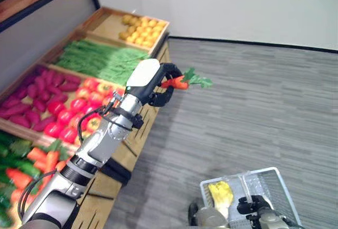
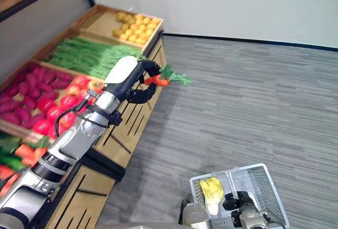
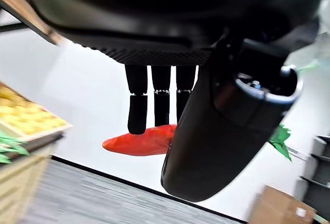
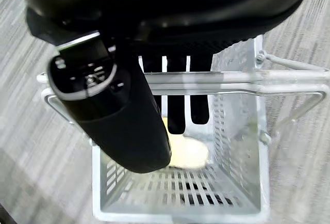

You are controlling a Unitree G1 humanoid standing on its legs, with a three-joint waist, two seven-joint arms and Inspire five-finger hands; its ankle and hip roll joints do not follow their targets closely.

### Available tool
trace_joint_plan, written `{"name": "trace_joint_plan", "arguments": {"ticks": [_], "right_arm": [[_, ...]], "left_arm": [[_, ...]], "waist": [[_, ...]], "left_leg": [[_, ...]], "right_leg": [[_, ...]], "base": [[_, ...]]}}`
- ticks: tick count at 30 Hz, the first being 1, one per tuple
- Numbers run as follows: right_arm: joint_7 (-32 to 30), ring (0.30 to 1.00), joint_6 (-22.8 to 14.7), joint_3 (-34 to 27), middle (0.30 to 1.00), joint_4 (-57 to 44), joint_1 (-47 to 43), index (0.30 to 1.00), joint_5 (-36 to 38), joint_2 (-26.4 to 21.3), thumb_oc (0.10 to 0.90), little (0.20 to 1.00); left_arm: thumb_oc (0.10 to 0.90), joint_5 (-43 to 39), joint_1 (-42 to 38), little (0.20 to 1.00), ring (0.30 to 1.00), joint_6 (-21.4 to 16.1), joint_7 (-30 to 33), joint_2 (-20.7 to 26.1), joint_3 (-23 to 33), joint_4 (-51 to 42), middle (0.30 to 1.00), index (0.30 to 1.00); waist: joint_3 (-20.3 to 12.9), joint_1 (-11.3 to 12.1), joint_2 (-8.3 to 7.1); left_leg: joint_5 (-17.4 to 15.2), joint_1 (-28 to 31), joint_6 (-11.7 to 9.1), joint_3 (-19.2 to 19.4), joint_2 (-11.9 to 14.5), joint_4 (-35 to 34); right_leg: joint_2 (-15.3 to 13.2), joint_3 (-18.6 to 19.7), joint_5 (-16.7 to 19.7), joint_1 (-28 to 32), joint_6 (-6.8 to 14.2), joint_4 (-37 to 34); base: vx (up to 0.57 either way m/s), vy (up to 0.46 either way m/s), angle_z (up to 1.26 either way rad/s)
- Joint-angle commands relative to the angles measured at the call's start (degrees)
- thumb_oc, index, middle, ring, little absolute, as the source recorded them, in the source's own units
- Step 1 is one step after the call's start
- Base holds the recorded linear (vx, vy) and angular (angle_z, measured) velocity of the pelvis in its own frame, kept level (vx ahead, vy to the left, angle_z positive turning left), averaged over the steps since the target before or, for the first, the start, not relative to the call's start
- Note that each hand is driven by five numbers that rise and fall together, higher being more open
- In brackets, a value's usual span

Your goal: Get the vegetables into the basket

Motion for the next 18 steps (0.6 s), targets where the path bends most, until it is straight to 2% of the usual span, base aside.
{"name": "trace_joint_plan", "arguments": {"ticks": [1, 2, 3, 5, 6, 7, 8, 12, 18], "right_arm": [[-0.1, 0.3, -3.4, -0.2, 0.3, -2.8, -2.9, 0.3, -1.2, -3.6, 0.4, 0.3], [0.0, 0.3, -3.4, -0.5, 0.3, -3.1, -2.5, 0.3, -1.1, -3.9, 0.4, 0.3], [-0.1, 0.3, -3.6, -0.9, 0.3, -3.0, -2.3, 0.3, -0.9, -4.2, 0.4, 0.3], [-0.3, 0.3, -3.9, -0.9, 0.3, -2.6, -2.8, 0.3, -0.5, -4.9, 0.4, 0.3], [-0.3, 0.3, -3.7, -0.8, 0.3, -2.8, -2.6, 0.3, -0.8, -5.2, 0.4, 0.3], [-0.1, 0.3, -4.0, -1.1, 0.3, -2.6, -2.9, 0.3, -0.8, -5.1, 0.4, 0.3], [0.3, 0.3, -4.4, -1.1, 0.3, -3.3, -2.9, 0.3, -0.6, -4.9, 0.4, 0.3], [0.9, 0.3, -4.3, -1.7, 0.3, -3.2, -2.7, 0.3, -0.4, -5.2, 0.4, 0.3], [1.5, 0.3, -4.2, -2.3, 0.3, -6.3, -5.0, 0.3, -0.2, -7.1, 0.4, 0.3]], "left_arm": [[0.4, 0.0, -0.6, 0.3, 0.3, -2.1, 5.2, 2.2, 8.8, -3.3, 0.3, 0.3], [0.4, 0.1, 0.0, 0.3, 0.3, -2.1, 5.2, 2.1, 9.1, -3.5, 0.3, 0.3], [0.4, 0.1, -0.1, 0.3, 0.3, -2.2, 5.3, 1.5, 8.7, -3.3, 0.3, 0.3], [0.4, 0.5, -0.2, 0.3, 0.3, -2.1, 5.2, 1.5, 8.0, -3.0, 0.3, 0.3], [0.4, 1.2, 1.0, 0.3, 0.3, -1.8, 5.5, 2.2, 8.6, -3.4, 0.3, 0.3], [0.4, 0.7, 2.2, 0.3, 0.3, -1.9, 5.3, 3.0, 9.7, -3.5, 0.3, 0.3], [0.4, 0.5, 2.4, 0.3, 0.3, -2.2, 4.4, 2.5, 9.8, -4.5, 0.3, 0.3], [0.4, -0.7, 4.4, 0.3, 0.3, -2.6, 3.7, 2.1, 11.3, -5.2, 0.3, 0.3], [0.4, -2.2, 6.9, 0.3, 0.3, -2.5, 2.6, 3.0, 12.3, -5.6, 0.3, 0.3]], "waist": [[-1.4, 4.5, -1.24], [-1.6, 4.6, -1.24], [-1.8, 4.7, -1.16], [-1.3, 6.3, -0.29], [-0.8, 7.4, 0.07], [-1.3, 7.3, 0.63], [-2.4, 6.6, 1.66], [-3.8, 6.5, 1.95], [-4.4, 7.4, 0.94]], "left_leg": [[-3.6, -5.4, 7.8, -5.1, -10.5, -11.4], [-3.3, -5.3, 7.9, -5.3, -9.6, -16.6], [-3.5, -5.3, 7.6, -5.6, -10.0, -23.0], [-0.5, -6.5, 6.8, -9.7, -13.8, -32.4], [1.3, -7.2, 6.3, -13.3, -15.4, -33.8], [0.0, -5.4, 6.8, -14.2, -15.4, -35.9], [0.7, -1.6, 6.8, -12.8, -14.7, -40.2], [0.3, 2.1, 7.3, -11.9, -14.6, -43.3], [-1.3, 4.7, 8.5, -10.3, -15.0, -43.9]], "right_leg": [[-3.7, 2.4, 2.1, 4.8, 8.0, -8.1], [-3.6, 2.9, 2.3, 5.0, 8.4, -8.7], [-3.7, 2.8, 2.6, 5.3, 9.0, -9.5], [-2.6, 3.5, 2.6, 6.7, 9.3, -11.0], [-2.3, 4.5, 2.5, 7.6, 9.4, -11.0], [-2.0, 5.4, 2.3, 7.6, 9.7, -11.1], [-1.6, 4.9, 2.6, 8.2, 9.8, -12.6], [-2.2, 4.5, 2.2, 9.6, 10.3, -13.7], [-3.4, 5.3, 1.8, 11.1, 10.9, -13.0]], "base": [[0.17, -0.046, -1.42], [0.16, 0.0, -1.46], [0.15, 0.035, -1.12], [0.14, 0.035, 0.04], [0.12, 0.034, 0.08], [0.18, 0.094, -0.58], [0.14, 0.082, -0.97], [0.2, 0.114, -0.52], [0.09, 0.076, -0.04]]}}
